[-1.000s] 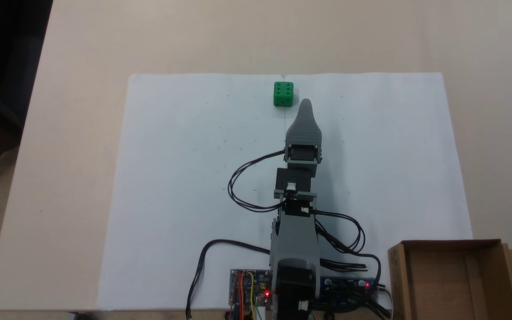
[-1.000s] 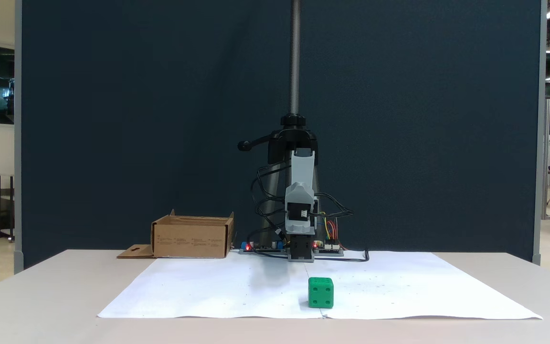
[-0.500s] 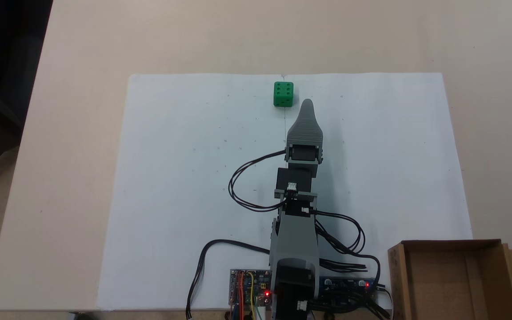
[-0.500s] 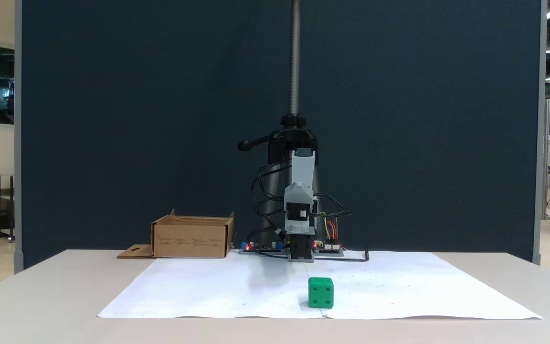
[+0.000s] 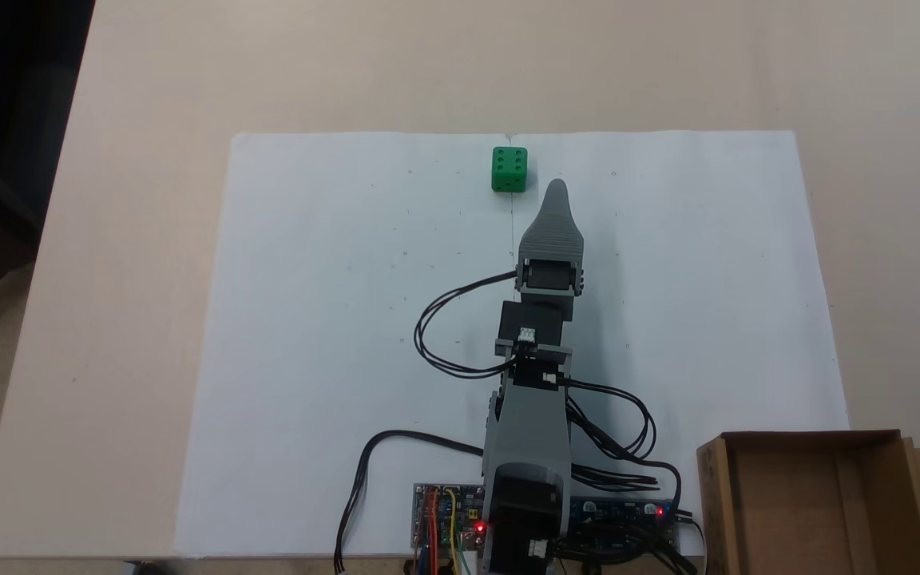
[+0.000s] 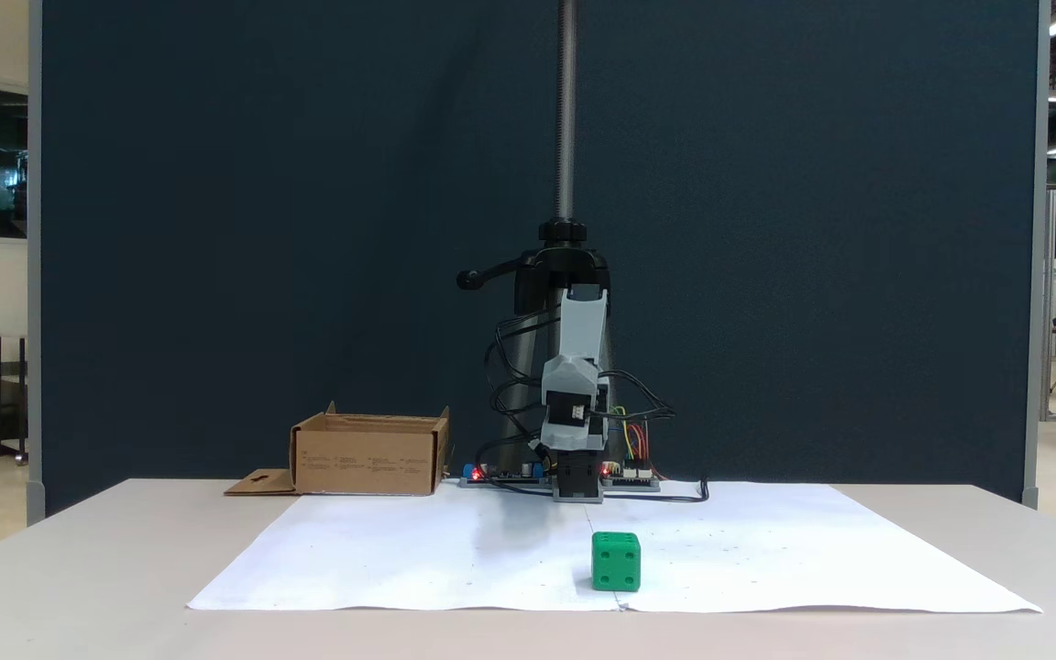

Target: Grasp a green dice and put it in the bin.

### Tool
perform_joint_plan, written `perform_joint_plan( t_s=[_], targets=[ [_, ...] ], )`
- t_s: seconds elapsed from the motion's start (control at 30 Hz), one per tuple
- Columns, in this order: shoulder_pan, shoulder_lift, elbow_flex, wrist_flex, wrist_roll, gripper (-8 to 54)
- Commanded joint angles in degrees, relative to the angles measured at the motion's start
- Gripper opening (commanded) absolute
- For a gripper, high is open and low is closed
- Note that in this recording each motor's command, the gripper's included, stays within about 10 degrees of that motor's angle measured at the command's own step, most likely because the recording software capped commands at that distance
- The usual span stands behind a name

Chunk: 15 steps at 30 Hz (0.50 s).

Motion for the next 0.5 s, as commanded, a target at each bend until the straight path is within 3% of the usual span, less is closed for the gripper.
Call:
perform_joint_plan(
  t_s=[0.0,0.1,0.47],
  targets=[
    [1.0,6.5,-2.4,2.7,-5.0,40.3],
    [1.1,6.5,-5.1,5.9,-5.1,40.4],
    [1.1,6.5,-24.0,50.4,-5.1,43.5]
  ],
)
